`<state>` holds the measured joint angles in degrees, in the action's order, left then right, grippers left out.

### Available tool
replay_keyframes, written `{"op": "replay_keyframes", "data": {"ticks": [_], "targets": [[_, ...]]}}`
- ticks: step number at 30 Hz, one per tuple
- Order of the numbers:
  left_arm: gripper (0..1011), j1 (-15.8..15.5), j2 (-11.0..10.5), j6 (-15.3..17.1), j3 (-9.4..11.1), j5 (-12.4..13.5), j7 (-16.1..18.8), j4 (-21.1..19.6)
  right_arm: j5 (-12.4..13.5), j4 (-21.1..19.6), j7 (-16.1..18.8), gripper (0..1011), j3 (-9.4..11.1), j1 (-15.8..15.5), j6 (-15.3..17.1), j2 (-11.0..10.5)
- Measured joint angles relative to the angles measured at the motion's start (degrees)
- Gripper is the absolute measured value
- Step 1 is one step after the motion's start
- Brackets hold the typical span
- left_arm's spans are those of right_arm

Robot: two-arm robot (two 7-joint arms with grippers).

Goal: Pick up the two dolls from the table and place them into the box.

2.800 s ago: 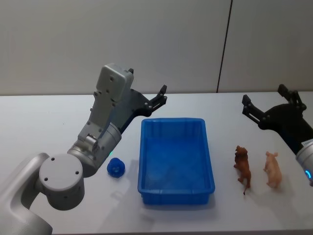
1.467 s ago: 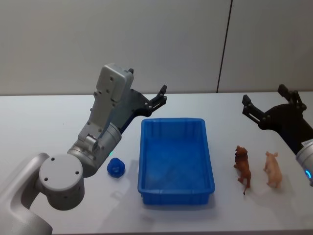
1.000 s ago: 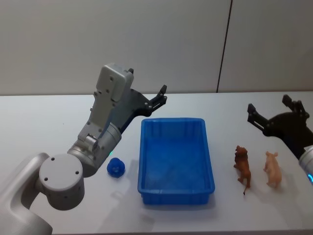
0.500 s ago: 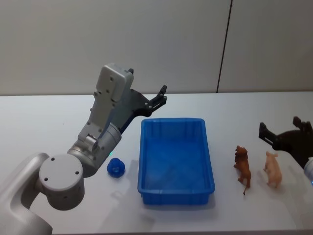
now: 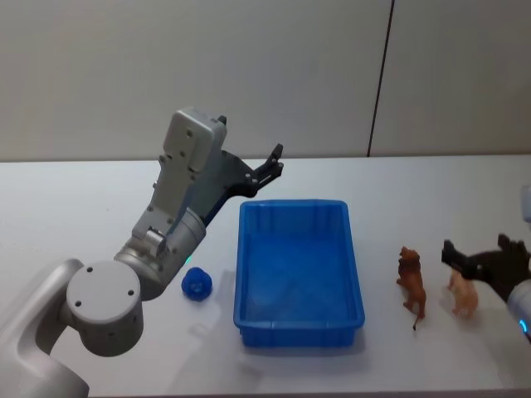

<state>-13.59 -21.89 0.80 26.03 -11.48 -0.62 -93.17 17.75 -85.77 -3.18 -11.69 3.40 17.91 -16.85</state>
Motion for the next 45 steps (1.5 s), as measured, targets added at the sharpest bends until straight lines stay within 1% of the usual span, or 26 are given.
{"op": "replay_keyframes", "data": {"ticks": [12,16,19,20,24,25,27,28,29,30,31,32,34,35,36,38,41,45], "targets": [[1001,0.00,0.00,0.00,0.00,0.00,0.00,0.00,-0.08,6.00,-1.27,1001,-1.03,2.21,2.88,2.30],[1001,0.00,0.00,0.00,0.00,0.00,0.00,0.00,-0.09,7.14,-1.48,1001,-1.24,2.64,3.46,2.75],[1001,0.00,0.00,0.00,0.00,0.00,0.00,0.00,-0.09,8.44,-1.79,976,-1.48,3.16,4.17,3.34],[1001,0.00,0.00,0.00,0.00,0.00,0.00,0.00,-0.09,8.59,-1.88,942,-1.51,3.22,4.33,3.40],[1001,0.00,0.00,0.00,0.00,0.00,0.00,0.00,0.01,9.65,-2.35,864,-1.62,3.68,5.24,3.89],[1001,0.00,0.00,0.00,0.00,0.00,0.00,0.00,0.12,10.10,-2.55,812,-1.66,3.87,5.76,4.10],[1001,0.00,0.00,0.00,0.00,0.00,0.00,0.00,0.20,10.45,-2.76,782,-1.68,4.03,6.06,4.26],[1001,0.00,0.00,0.00,0.00,0.00,0.00,0.00,0.31,10.75,-2.97,719,-1.70,4.19,6.46,4.42],[1001,0.00,0.00,0.00,0.00,0.00,0.00,0.00,0.31,10.75,-2.97,719,-1.70,4.19,6.46,4.42],[1001,0.00,0.00,0.00,0.00,0.00,0.00,0.00,0.38,11.04,-3.07,659,-1.71,4.30,6.69,4.54],[1001,0.00,0.00,0.00,0.00,0.00,0.00,0.00,0.40,11.16,-3.12,645,-1.72,4.36,6.79,4.61],[1001,0.00,0.00,0.00,0.00,0.00,0.00,0.00,0.41,11.27,-3.14,599,-1.73,4.40,6.85,4.70],[1001,0.00,0.00,0.00,0.00,0.00,0.00,0.00,0.41,11.30,-3.14,560,-1.74,4.44,6.85,4.76],[1001,0.00,0.00,0.00,0.00,0.00,0.00,0.00,0.38,11.30,-3.13,503,-1.76,4.44,6.73,4.80],[1001,0.00,0.00,0.00,0.00,0.00,0.00,0.00,0.38,11.30,-3.13,503,-1.76,4.44,6.73,4.80],[1001,0.00,0.00,0.00,0.00,0.00,0.00,0.00,0.09,11.10,-3.00,404,-1.79,4.41,6.17,4.85],[1001,0.00,0.00,0.00,0.00,0.00,0.00,0.00,-0.33,10.46,-2.69,372,-1.84,4.23,5.28,4.85],[1001,0.00,0.00,0.00,0.00,0.00,0.00,0.00,-0.97,9.42,-2.11,372,-1.91,3.87,3.82,4.75]]}}
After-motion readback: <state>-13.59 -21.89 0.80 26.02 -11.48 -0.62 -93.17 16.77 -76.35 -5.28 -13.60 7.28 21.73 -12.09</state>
